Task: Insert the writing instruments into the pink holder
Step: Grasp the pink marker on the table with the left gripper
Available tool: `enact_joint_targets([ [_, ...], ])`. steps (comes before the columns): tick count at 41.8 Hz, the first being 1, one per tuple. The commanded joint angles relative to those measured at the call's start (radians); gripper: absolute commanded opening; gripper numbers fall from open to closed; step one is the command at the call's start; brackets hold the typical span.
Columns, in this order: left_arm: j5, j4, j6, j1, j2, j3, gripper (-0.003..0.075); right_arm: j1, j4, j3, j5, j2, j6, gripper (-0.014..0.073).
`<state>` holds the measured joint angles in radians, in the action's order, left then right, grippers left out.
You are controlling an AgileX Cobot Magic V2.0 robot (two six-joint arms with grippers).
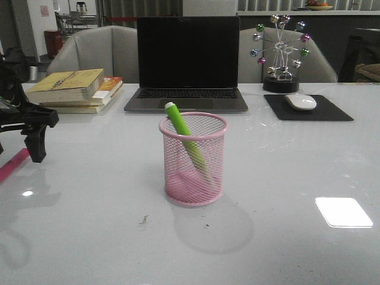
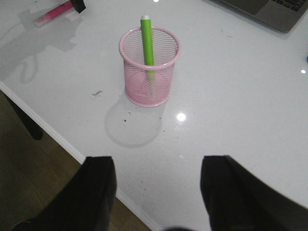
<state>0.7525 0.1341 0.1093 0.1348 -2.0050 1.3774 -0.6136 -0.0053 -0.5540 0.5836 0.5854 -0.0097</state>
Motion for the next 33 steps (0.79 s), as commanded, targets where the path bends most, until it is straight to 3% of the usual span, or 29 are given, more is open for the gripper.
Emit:
enact_joint_targets([
  [1, -0.032, 0.002, 0.003, -0.003, 0.038, 0.039, 0.0529, 0.001, -0.013, -0.028, -0.071, -0.001, -0.009, 0.0500],
  [14, -0.055, -0.006, 0.003, -0.003, 0.023, 0.040, 0.0525, 0.001, -0.013, -0.028, -0.071, -0.001, -0.009, 0.0500],
  [26, -0.037, -0.055, 0.003, -0.012, 0.023, 0.040, 0.0370, 0.001, -0.013, -0.028, -0.071, -0.001, -0.009, 0.0500],
  [33, -0.016, -0.067, -0.002, -0.039, 0.023, 0.040, 0.0341, 0.001, -0.013, -0.028, -0.071, -0.001, -0.009, 0.0500],
])
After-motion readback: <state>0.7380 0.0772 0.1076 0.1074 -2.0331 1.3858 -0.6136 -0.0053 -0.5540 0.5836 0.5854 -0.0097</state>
